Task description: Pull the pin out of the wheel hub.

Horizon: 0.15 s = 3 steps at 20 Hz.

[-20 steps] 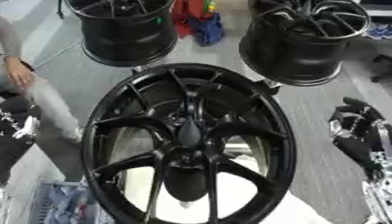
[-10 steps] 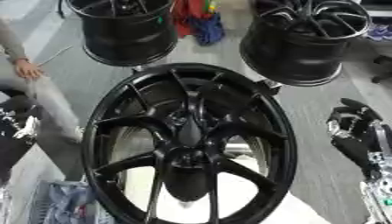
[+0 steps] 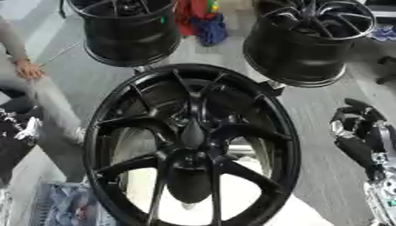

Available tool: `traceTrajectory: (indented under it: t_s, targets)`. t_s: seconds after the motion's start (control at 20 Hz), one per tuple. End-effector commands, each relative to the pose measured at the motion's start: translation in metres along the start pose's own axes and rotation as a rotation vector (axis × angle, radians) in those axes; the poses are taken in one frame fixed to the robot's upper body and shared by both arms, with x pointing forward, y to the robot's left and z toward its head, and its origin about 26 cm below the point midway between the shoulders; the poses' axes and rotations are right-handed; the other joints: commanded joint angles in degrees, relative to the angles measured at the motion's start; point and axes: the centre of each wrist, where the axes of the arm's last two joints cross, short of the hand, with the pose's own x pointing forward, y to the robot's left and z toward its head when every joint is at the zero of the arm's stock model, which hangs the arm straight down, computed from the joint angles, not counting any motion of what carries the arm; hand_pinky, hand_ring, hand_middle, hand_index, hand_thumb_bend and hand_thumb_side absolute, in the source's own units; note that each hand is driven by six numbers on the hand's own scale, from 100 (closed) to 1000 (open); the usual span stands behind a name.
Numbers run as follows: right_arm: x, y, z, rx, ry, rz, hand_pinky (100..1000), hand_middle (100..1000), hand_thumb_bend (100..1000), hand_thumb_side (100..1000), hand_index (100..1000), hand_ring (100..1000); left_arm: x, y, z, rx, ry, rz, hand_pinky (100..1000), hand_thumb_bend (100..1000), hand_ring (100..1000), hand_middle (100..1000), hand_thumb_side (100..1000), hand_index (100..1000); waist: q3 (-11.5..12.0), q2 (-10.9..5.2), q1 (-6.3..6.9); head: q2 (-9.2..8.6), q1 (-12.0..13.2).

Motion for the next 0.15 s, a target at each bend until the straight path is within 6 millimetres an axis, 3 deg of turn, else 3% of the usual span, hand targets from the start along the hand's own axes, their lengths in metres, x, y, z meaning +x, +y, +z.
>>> traceTrajectory:
  t_s: [0.05,0.15]
  targets:
    - [0.0041,-0.0028,-0.0035,-0.003,-0.017,0.007,660,647,100,160,802,580,0.0072,0.0031,-0.0047,-0.003,-0.029,-0.013,652,293,656,736,345,792,-0.01,-0.5,0.17,-0.15,-0.13]
    - [0.0046,-0.0031,-0.0039,-0.003,-0.019,0.009,660,647,100,160,802,580,0.0072,0.0033,-0.0046,-0.002,-0.029,-0.013,652,292,656,736,345,791,-0.08,-0.5,0.23,-0.15,-0.02]
